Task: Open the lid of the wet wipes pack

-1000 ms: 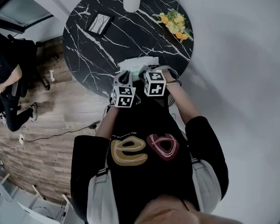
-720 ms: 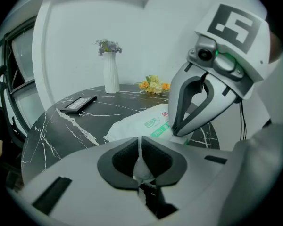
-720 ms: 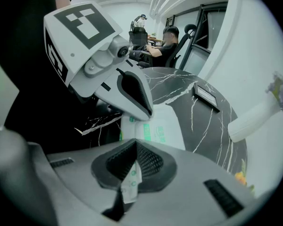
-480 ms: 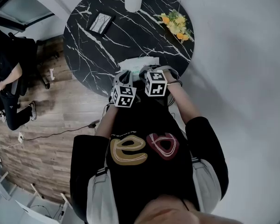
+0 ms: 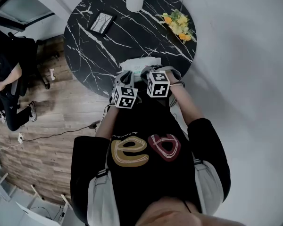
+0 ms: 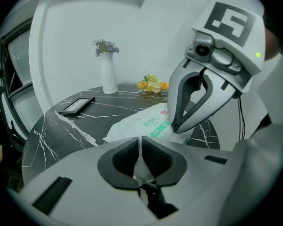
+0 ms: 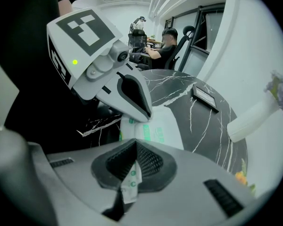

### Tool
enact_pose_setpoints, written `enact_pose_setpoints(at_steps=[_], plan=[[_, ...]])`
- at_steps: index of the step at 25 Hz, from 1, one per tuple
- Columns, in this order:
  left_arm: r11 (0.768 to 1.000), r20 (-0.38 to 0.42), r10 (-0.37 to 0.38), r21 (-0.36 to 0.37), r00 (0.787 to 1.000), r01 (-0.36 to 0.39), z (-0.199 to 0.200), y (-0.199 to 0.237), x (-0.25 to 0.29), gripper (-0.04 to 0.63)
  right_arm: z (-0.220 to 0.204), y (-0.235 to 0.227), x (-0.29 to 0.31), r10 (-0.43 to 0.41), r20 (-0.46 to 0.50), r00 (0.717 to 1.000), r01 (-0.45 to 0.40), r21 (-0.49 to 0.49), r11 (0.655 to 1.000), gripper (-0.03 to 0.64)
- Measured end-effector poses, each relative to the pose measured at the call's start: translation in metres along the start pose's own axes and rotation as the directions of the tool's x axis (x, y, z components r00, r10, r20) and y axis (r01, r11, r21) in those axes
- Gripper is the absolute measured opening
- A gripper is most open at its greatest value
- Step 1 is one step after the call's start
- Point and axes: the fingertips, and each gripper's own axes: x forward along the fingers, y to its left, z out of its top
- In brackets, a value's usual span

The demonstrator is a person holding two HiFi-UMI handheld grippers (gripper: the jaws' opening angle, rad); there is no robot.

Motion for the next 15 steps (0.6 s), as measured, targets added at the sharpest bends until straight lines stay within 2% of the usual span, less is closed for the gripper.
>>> enact_pose_setpoints(at_steps=[15], plan=[[1.0, 0.001, -0.002, 0.015, 1.0, 0.002, 0.0006, -0.0015, 0.0, 0.025, 0.0008, -0.0008, -0.005, -0.009, 0.015, 1.0, 0.009, 0.012, 1.0, 0.011]])
